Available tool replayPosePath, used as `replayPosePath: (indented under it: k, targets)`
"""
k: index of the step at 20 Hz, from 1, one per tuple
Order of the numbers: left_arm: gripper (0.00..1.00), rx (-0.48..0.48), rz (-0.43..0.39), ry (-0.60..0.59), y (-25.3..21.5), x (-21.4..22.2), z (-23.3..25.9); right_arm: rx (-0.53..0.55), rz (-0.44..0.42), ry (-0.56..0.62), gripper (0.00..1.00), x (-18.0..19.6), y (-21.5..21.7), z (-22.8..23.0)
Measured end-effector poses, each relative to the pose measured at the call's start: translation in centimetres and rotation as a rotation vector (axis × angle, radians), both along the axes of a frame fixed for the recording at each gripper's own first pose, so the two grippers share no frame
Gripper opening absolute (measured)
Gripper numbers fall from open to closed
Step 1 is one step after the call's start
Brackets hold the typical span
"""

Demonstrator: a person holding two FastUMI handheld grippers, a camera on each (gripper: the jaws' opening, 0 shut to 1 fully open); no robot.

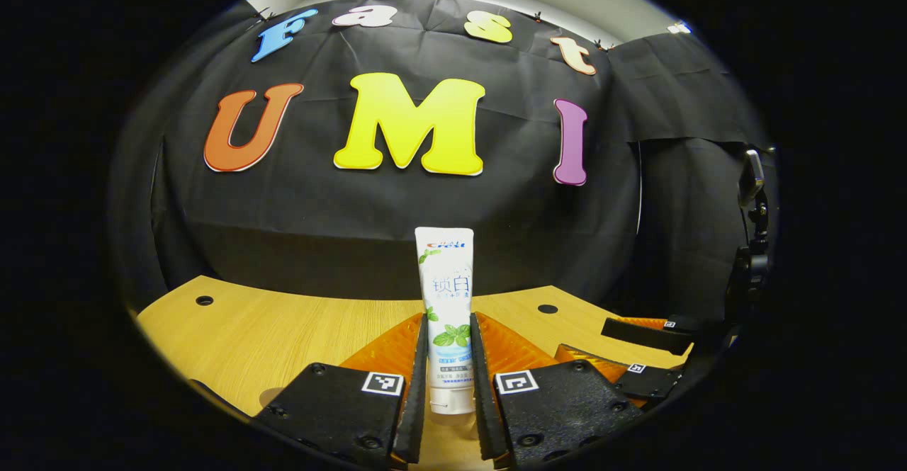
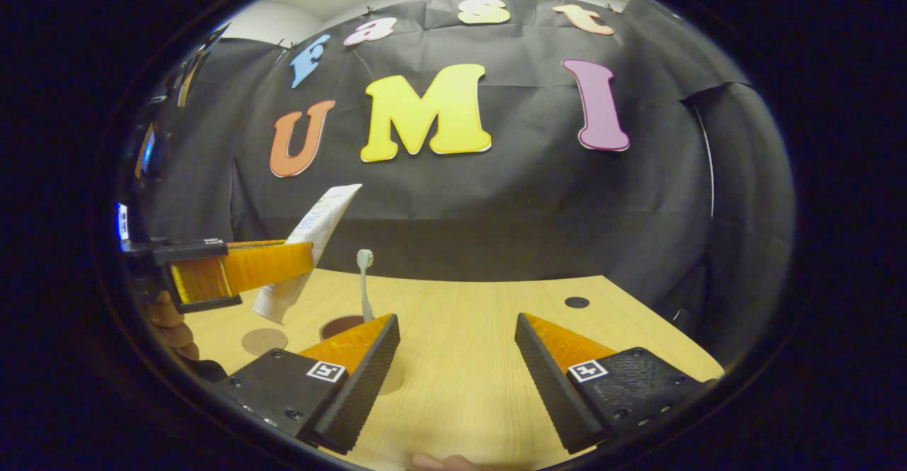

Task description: Put the toothbrush and toothpaste on the desktop into the cup, then pick up the cup and place it on the coaster on the desktop.

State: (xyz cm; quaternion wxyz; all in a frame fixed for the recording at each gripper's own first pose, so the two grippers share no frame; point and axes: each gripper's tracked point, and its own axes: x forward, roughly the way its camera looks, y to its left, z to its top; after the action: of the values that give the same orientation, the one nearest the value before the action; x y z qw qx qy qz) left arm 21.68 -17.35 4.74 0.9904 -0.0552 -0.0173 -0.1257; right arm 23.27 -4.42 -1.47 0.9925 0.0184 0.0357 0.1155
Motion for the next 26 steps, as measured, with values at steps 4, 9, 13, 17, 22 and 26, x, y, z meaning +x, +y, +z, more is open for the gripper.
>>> replayPosePath:
  k: [4, 9, 13, 17, 22, 26]
  targets:
    - [0.33, 0.004, 0.014, 0.006, -0.7, 2.0, -0.6, 0.053, -0.016, 0.021, 0.97, 0.4, -0.9, 0.0]
    - [0.36, -0.011, 0.012, 0.058, -0.8, 2.9, -2.0, 0.113, -0.005, 0.048, 0.97, 0.3, -1.1, 0.0]
    - [0.40, -0.010, 0.023, 0.078, -0.6, 3.0, -2.7, 0.115, -0.012, 0.064, 0.97, 0.5, -1.3, -0.4]
    - [0.41, -0.034, 0.029, 0.039, -0.2, 2.5, -1.3, 0.128, -0.021, 0.086, 0.97, 0.8, -1.5, -0.7]
    - [0.53, -0.008, 0.042, 0.107, 0.6, 0.9, -2.6, 0.072, -0.023, 0.084, 0.97, 0.7, -1.1, -1.1]
    - [0.57, 0.021, 0.072, 0.101, 3.8, -0.9, -2.4, 0.041, -0.021, 0.104, 0.97, 0.1, -0.2, -1.2]
